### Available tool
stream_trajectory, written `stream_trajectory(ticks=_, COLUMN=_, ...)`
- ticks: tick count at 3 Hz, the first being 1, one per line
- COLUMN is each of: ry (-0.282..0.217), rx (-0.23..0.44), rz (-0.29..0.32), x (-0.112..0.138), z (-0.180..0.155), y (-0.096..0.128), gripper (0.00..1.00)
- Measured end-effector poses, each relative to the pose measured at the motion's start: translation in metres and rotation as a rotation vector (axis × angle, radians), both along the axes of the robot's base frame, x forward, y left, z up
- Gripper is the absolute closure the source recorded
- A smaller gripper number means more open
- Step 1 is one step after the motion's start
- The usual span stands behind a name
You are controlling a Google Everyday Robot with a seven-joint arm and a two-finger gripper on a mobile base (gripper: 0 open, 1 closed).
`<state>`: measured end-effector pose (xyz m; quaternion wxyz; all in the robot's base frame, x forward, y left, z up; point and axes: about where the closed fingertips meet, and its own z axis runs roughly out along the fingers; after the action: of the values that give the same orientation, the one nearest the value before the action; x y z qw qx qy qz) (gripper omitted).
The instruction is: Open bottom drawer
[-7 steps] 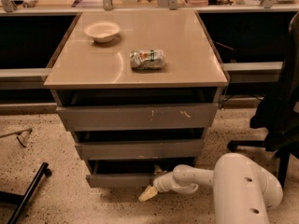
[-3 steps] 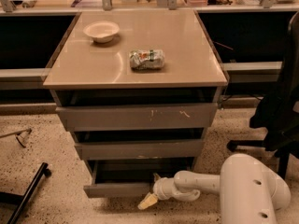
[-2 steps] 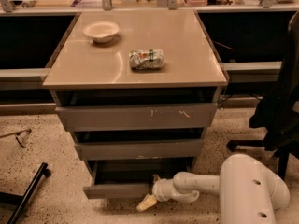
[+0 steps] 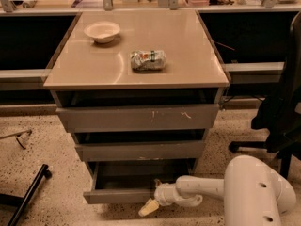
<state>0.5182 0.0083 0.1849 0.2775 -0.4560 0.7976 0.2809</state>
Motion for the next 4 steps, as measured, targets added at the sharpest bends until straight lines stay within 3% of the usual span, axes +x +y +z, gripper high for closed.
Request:
stream_trajectory(ticks=1, ry=0.034, rx=0.012, rz=-0.005, x=-0.025, z=0.002, y=-0.001, gripper=0.0)
stream_trajectory(ticks=2, ry=0.035, rx=0.012, rz=-0.005, x=-0.025, z=0.002, y=-0.001, gripper=0.0)
stream_trajectory(ticks=4, ry=0.089, rx=0.027, rz=0.013, x=-0.064, z=-0.002, y=-0.004, gripper=0.0)
